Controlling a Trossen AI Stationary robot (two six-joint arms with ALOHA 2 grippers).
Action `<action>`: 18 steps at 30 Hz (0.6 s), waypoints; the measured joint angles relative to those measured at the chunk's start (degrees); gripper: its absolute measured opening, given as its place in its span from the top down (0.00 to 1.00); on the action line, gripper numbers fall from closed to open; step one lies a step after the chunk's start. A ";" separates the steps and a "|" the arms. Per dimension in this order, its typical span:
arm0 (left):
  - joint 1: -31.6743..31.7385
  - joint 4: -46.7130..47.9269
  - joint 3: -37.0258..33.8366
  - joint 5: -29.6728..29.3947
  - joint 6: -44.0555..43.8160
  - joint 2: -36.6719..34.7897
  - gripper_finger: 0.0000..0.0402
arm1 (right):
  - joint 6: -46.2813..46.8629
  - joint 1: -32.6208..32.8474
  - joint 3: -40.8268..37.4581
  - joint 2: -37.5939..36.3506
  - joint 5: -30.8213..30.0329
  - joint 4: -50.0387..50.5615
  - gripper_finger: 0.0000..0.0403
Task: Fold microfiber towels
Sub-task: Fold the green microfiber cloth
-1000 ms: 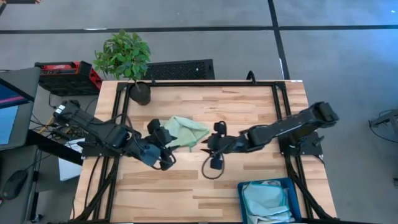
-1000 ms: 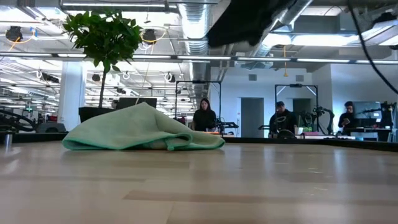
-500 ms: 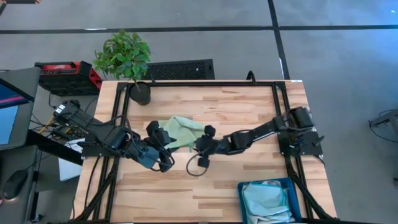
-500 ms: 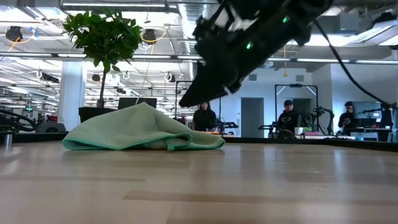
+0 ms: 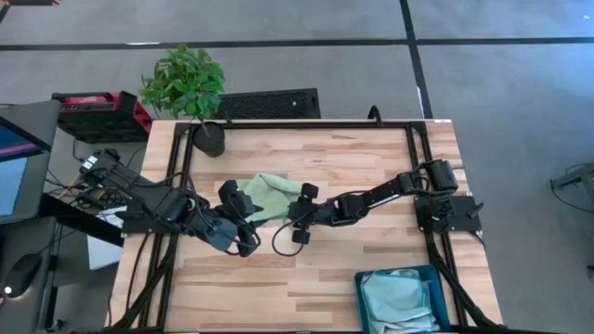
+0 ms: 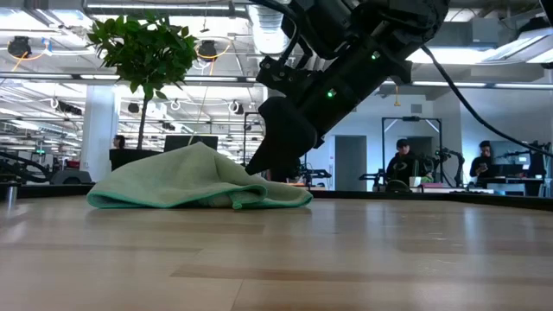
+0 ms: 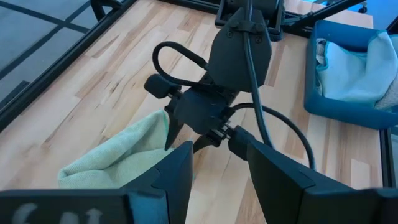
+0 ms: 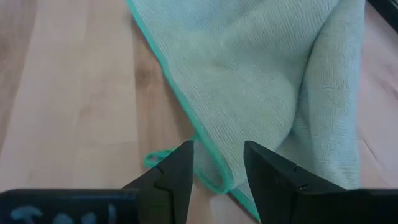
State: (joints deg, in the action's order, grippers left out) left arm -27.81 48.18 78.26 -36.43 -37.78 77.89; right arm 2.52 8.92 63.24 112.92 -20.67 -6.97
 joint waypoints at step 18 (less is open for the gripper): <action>0.02 -0.07 -0.02 0.03 -1.32 0.01 0.64 | -0.04 -0.54 -0.03 3.01 -2.23 2.21 0.59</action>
State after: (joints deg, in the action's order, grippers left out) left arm -27.79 48.12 78.24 -36.40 -39.10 77.90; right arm 2.49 8.38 63.21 115.93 -22.90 -4.76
